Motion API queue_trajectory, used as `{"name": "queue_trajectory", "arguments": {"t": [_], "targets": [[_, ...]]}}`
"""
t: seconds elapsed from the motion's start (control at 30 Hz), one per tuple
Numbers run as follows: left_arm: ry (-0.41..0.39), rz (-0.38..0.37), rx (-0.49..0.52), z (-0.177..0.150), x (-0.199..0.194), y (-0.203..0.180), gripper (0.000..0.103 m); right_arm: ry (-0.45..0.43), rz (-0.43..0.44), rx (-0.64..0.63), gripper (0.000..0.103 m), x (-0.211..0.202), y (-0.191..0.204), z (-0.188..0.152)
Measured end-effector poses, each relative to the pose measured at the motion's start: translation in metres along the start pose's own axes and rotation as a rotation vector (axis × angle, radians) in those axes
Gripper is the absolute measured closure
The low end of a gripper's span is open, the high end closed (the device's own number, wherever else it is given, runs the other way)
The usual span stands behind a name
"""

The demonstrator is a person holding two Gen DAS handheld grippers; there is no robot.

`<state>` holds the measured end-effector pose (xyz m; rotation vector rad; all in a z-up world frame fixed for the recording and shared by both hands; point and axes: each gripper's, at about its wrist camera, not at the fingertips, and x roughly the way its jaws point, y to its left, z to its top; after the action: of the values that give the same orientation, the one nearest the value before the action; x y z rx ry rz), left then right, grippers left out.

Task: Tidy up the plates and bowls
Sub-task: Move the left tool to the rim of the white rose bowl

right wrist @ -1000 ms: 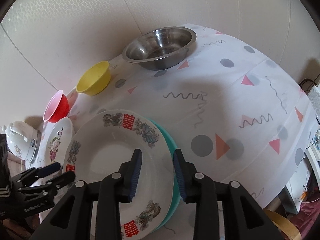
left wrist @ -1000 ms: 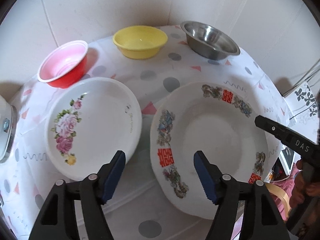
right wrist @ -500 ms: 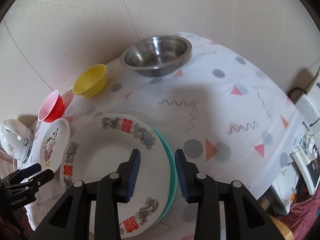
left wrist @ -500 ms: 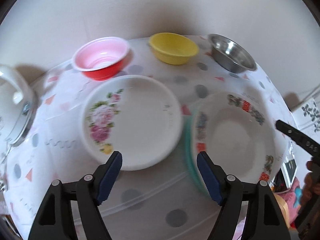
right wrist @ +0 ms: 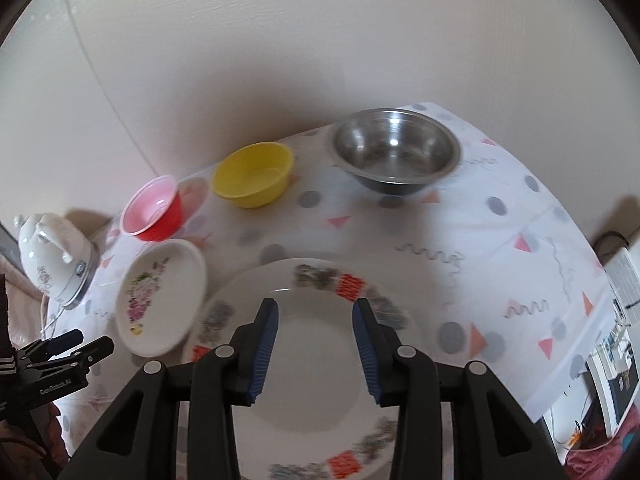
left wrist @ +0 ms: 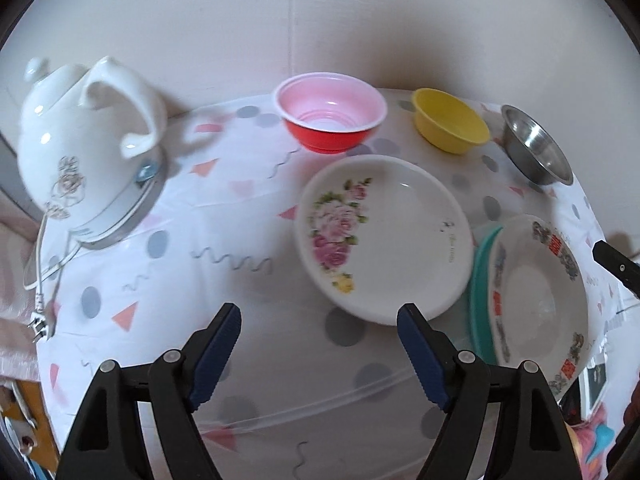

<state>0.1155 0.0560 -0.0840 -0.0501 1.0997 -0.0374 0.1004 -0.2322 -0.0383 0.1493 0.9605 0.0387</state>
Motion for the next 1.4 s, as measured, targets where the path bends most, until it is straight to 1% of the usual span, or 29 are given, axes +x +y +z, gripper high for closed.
{"name": "queue_trajectory", "arguments": {"t": [0.2,0.5,0.57,0.7,0.83,0.87,0.9,0.97,1.0,1.07,1.17,1.2,1.23,1.37,1.4], "targets": [[-0.008,0.046,-0.027,-0.006,-0.005,0.018,0.022,0.021,0.035,-0.059,0.064,0.006,0.03,0.004],[-0.004,0.09,-0.101,-0.006,-0.004,0.038,0.02,0.064,0.089,-0.139,0.064,0.024,0.058,0.012],[-0.001,0.102,-0.123,-0.004,-0.003,0.041,0.02,0.076,0.098,-0.163,0.064,0.031,0.063,0.016],[0.002,0.121,-0.164,0.0,-0.001,0.046,0.019,0.1,0.148,-0.187,0.064,0.043,0.069,0.026],[0.014,0.125,-0.204,0.003,0.004,0.049,0.018,0.127,0.159,-0.238,0.064,0.06,0.078,0.039],[0.021,0.111,-0.216,0.004,0.007,0.049,0.016,0.138,0.162,-0.246,0.064,0.065,0.08,0.042],[0.026,0.09,-0.226,0.005,0.009,0.049,0.012,0.146,0.165,-0.252,0.064,0.068,0.081,0.044],[0.038,0.055,-0.252,0.006,0.012,0.049,0.007,0.162,0.164,-0.278,0.064,0.076,0.085,0.048],[0.045,0.042,-0.267,0.007,0.015,0.05,0.005,0.166,0.164,-0.291,0.061,0.08,0.087,0.05],[0.057,0.043,-0.282,0.009,0.019,0.05,0.005,0.187,0.176,-0.327,0.06,0.09,0.092,0.054],[0.084,0.066,-0.294,0.013,0.03,0.051,0.005,0.219,0.19,-0.348,0.06,0.106,0.097,0.058],[0.094,0.062,-0.3,0.015,0.033,0.052,0.005,0.233,0.196,-0.351,0.06,0.112,0.098,0.059],[0.103,0.05,-0.311,0.016,0.037,0.052,0.005,0.24,0.201,-0.352,0.06,0.116,0.099,0.06],[0.1,0.013,-0.337,0.022,0.044,0.049,0.005,0.29,0.245,-0.339,0.06,0.137,0.101,0.064],[0.095,-0.009,-0.34,0.024,0.046,0.047,0.005,0.295,0.249,-0.339,0.06,0.14,0.101,0.064]]}}
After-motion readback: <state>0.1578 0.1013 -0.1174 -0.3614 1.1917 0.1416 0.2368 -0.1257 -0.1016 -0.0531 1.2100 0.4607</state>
